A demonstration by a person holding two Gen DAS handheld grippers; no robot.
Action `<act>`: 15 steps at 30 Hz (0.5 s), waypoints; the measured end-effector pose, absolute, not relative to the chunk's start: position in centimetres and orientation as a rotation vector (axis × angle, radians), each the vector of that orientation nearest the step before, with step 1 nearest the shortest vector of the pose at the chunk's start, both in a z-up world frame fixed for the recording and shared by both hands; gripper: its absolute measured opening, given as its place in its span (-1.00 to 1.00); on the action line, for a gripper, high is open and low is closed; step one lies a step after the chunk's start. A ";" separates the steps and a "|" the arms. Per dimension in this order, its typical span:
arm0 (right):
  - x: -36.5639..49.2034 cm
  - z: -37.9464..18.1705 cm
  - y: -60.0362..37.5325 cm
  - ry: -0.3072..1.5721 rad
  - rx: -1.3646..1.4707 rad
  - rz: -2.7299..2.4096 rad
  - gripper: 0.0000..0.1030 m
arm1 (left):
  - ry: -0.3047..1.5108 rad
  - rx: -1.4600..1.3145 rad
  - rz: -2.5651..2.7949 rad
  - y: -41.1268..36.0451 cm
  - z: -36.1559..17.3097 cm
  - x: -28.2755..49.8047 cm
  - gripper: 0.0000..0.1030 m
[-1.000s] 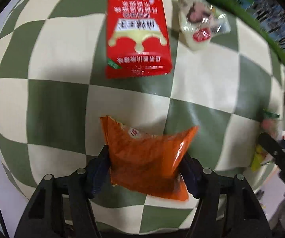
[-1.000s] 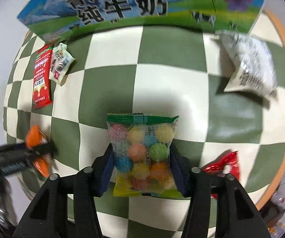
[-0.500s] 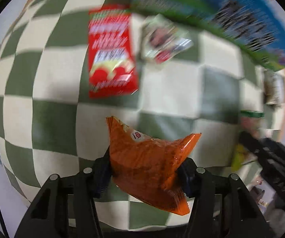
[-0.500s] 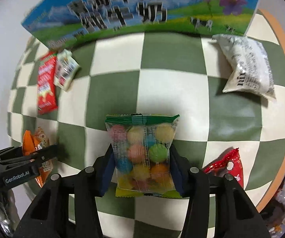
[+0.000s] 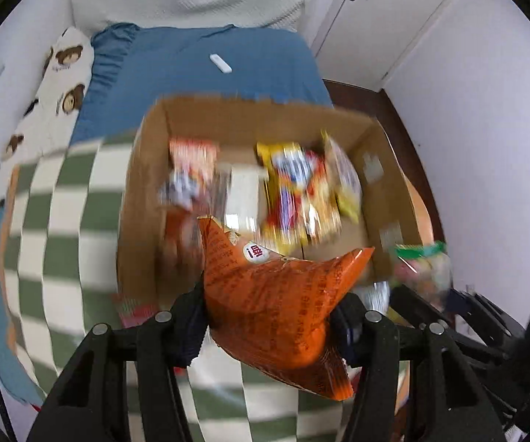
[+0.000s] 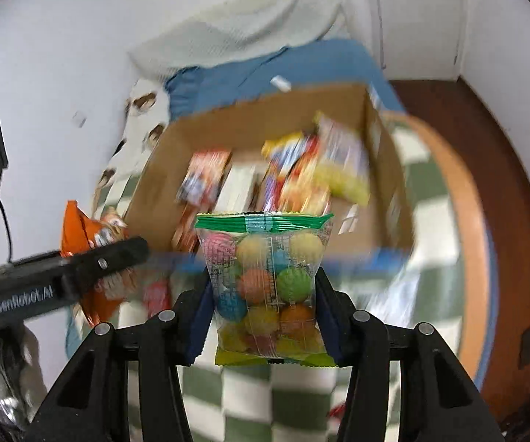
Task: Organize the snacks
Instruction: 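Carry both bags into the cardboard box and open both tools to release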
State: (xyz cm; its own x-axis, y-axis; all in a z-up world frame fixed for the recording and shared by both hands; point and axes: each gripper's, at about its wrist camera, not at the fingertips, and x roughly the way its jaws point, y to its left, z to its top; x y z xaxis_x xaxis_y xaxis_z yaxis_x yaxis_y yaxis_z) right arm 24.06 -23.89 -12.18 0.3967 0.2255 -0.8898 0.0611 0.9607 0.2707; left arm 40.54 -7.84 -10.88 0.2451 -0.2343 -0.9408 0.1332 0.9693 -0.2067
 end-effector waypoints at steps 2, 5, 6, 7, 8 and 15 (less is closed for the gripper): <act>27.3 -12.2 -24.5 1.184 0.271 0.077 0.02 | 1.324 -0.063 -0.238 -8.9 -12.0 44.4 0.04; 31.3 -13.6 -25.5 1.242 0.246 0.041 0.02 | 1.363 -0.024 -0.204 -9.2 -14.2 49.6 0.04; 32.4 -14.1 -25.8 1.262 0.245 0.033 0.02 | 1.380 -0.013 -0.192 -9.2 -15.3 51.2 0.04; 33.6 -14.9 -26.1 1.291 0.237 0.019 0.02 | 1.396 -0.005 -0.184 -9.3 -16.1 52.3 0.04; 34.4 -15.4 -26.5 1.307 0.238 0.008 0.02 | 1.413 0.001 -0.173 -9.3 -17.0 53.4 0.04; 38.5 -19.5 -27.8 1.433 0.242 -0.033 0.06 | 1.527 0.054 -0.161 -10.2 -22.0 58.5 0.09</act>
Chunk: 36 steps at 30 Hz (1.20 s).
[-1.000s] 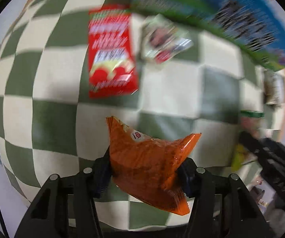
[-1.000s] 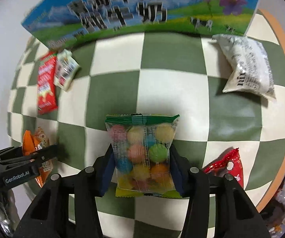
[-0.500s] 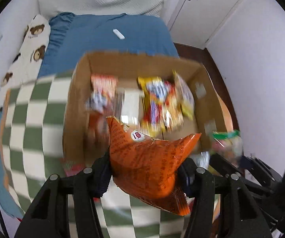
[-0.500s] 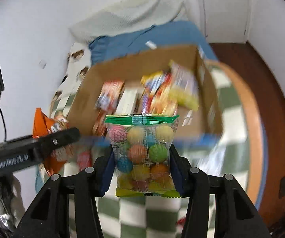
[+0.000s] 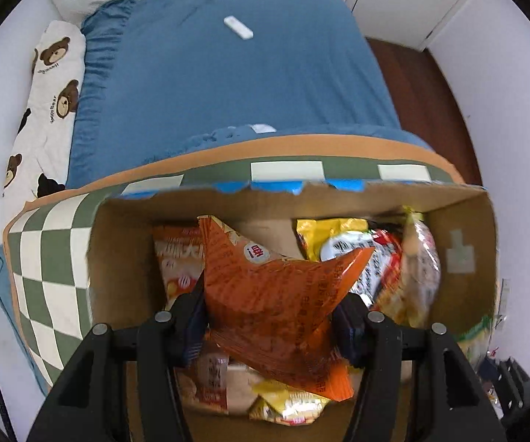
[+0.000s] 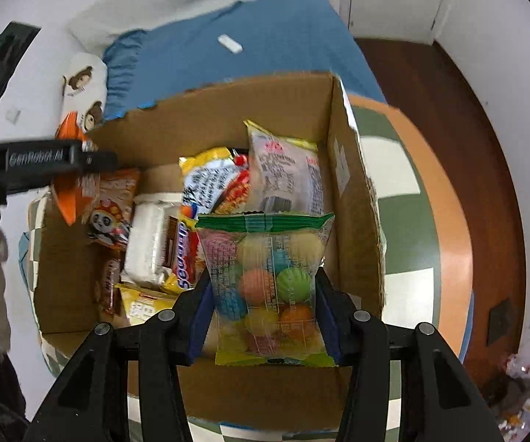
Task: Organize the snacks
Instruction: 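Carry both bags into the cardboard box and open both tools to release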
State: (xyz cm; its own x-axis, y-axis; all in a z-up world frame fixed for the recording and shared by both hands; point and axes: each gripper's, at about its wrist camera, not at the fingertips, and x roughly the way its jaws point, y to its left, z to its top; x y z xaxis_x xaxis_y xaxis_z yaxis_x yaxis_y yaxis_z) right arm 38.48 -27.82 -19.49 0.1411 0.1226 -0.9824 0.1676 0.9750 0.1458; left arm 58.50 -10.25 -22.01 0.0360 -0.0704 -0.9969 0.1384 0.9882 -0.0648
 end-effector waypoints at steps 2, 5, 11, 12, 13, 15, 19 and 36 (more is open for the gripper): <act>39.0 -20.5 -27.9 1.476 0.247 -0.035 0.32 | 1.550 0.059 -0.139 -10.3 -23.0 59.6 0.16; 39.0 -20.7 -28.0 1.482 0.239 -0.053 0.81 | 1.554 0.047 -0.150 -10.3 -23.5 60.8 0.61; 38.8 -20.3 -28.1 1.460 0.250 -0.057 0.86 | 1.523 0.047 -0.153 -10.2 -22.7 60.5 0.79; 38.7 -20.3 -28.0 1.457 0.252 -0.057 0.86 | 1.520 0.048 -0.153 -10.1 -22.5 60.2 0.79; 38.6 -20.2 -28.0 1.453 0.255 -0.053 0.86 | 1.518 0.043 -0.158 -10.1 -22.3 59.7 0.79; 38.6 -20.2 -27.7 1.444 0.252 -0.051 0.86 | 1.504 0.039 -0.162 -9.8 -21.8 58.5 0.79; 37.7 -19.6 -27.1 1.423 0.225 -0.046 0.86 | 1.468 0.050 -0.159 -9.2 -20.8 55.6 0.79; 33.2 -14.3 -24.5 1.287 0.145 -0.005 0.86 | 1.275 0.052 -0.157 -7.4 -13.8 45.4 0.79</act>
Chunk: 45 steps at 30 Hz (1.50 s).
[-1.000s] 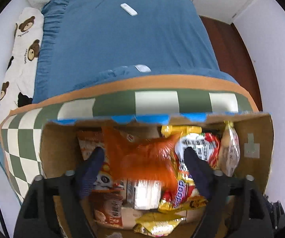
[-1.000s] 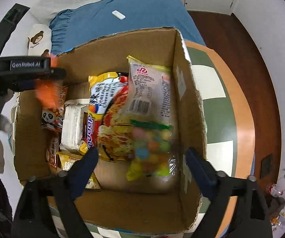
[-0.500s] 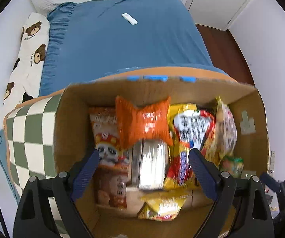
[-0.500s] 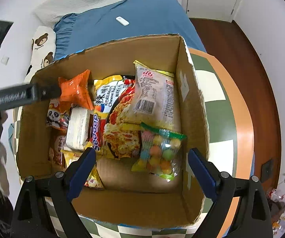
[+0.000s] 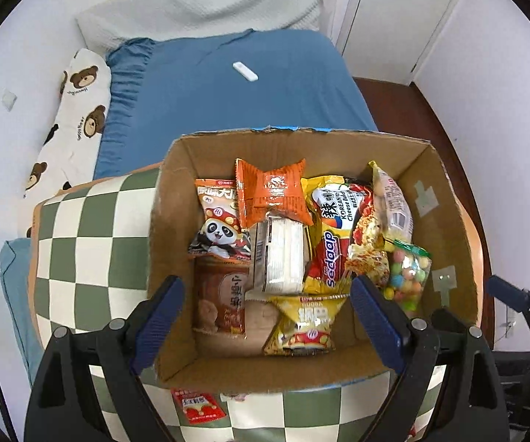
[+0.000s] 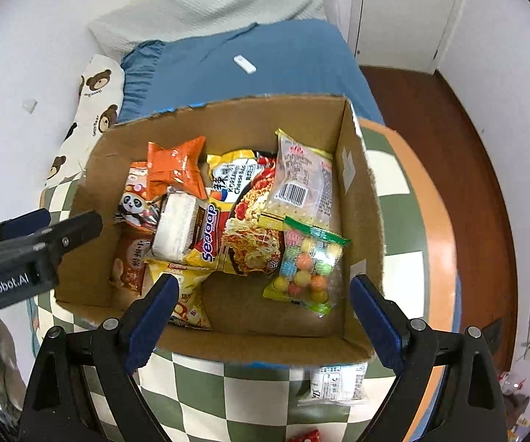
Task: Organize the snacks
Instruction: 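Carry both bags into the cardboard box and open both tools to release, then grasp the red sauce packet with the left tool while the right tool grasps the white printed bag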
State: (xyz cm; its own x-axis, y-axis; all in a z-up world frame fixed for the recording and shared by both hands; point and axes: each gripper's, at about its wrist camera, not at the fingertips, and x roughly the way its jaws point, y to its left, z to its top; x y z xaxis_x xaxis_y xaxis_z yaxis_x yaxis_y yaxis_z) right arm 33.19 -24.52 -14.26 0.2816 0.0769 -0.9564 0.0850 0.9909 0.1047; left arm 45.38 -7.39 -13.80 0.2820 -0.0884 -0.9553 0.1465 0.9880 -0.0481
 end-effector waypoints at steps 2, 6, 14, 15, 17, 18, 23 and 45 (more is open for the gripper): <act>32.4 -13.2 -24.2 1.259 0.128 -0.007 0.86 | 1.251 0.052 -0.155 -7.2 -12.9 44.5 0.79; 30.9 -11.1 -24.0 1.205 0.109 -0.007 0.86 | 1.202 0.043 -0.151 -6.7 -11.3 42.7 0.79; 26.9 -6.9 -23.7 1.075 0.076 -0.021 0.86 | 1.038 0.042 -0.122 -6.2 -7.8 37.7 0.79; 26.3 -6.4 -23.7 1.057 0.076 -0.022 0.86 | 1.020 0.041 -0.123 -6.2 -7.4 37.0 0.79; 25.2 -5.7 -23.6 1.025 0.067 -0.026 0.86 | 0.998 0.034 -0.125 -6.1 -6.8 35.8 0.79; 24.6 -5.4 -23.5 1.009 0.064 -0.028 0.86 | 0.988 0.026 -0.127 -6.0 -6.5 35.2 0.79; 21.5 -4.0 -23.1 0.943 0.063 -0.031 0.86 | 0.943 -0.006 -0.120 -5.4 -6.0 32.5 0.79; 14.6 -22.1 -32.4 1.300 0.469 -0.141 0.86 | 1.340 -0.110 0.107 2.7 -23.0 25.8 0.79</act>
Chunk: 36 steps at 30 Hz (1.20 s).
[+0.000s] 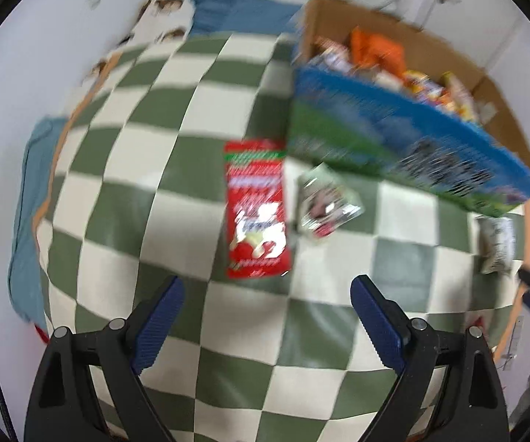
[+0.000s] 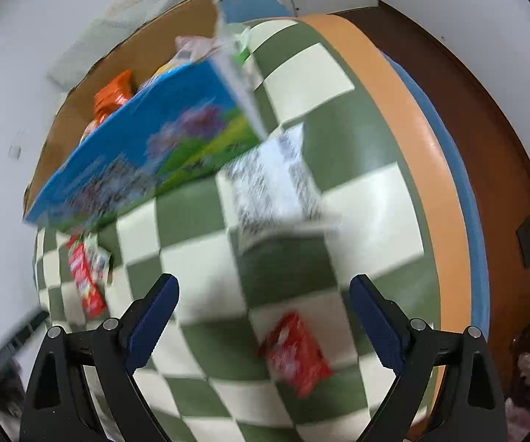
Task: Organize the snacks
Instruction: 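Grasp the red sauce packet with the left tool while the right tool grasps the white printed bag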
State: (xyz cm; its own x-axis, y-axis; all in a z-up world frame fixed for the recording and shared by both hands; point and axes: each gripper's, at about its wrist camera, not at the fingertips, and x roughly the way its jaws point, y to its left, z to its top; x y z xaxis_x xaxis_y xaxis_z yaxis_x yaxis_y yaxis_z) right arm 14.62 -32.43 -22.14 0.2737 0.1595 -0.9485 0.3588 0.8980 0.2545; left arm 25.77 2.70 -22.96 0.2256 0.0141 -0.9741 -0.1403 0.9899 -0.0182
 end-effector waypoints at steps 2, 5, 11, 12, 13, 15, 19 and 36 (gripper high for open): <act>16.6 -22.9 -33.2 1.288 0.469 -0.160 0.86 | 1.362 -0.118 0.135 3.5 -24.0 25.9 0.79; 19.3 -24.2 -33.5 1.285 0.463 -0.179 0.86 | 1.381 -0.121 0.143 3.8 -24.7 26.5 0.79; 22.4 -26.7 -32.5 1.339 0.403 -0.171 0.30 | 1.428 -0.092 0.131 3.9 -26.7 29.7 0.79; 22.5 -26.9 -32.2 1.348 0.384 -0.172 0.19 | 1.443 -0.100 0.130 4.2 -27.4 30.4 0.79; 22.4 -27.0 -31.9 1.349 0.379 -0.164 0.17 | 1.466 -0.103 0.131 4.4 -28.3 31.2 0.79; 21.9 -26.9 -30.9 1.355 0.347 -0.152 0.13 | 1.512 -0.117 0.135 4.9 -30.1 32.3 0.79; 20.2 -27.2 -28.0 1.396 0.304 -0.089 0.12 | 1.574 -0.115 0.134 5.1 -33.1 33.9 0.79; 13.5 -29.0 -16.2 1.535 0.108 0.196 0.12 | 1.641 -0.136 0.020 2.2 -33.1 21.4 -0.03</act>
State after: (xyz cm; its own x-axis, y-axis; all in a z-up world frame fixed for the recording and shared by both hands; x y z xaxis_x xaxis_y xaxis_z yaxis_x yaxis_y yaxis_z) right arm 13.51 -16.16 -29.05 0.0241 0.1935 -0.9808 -0.0588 0.9797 0.1918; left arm 21.42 2.16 -33.09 -0.0690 -0.0769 -0.9946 -0.1007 0.9925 -0.0698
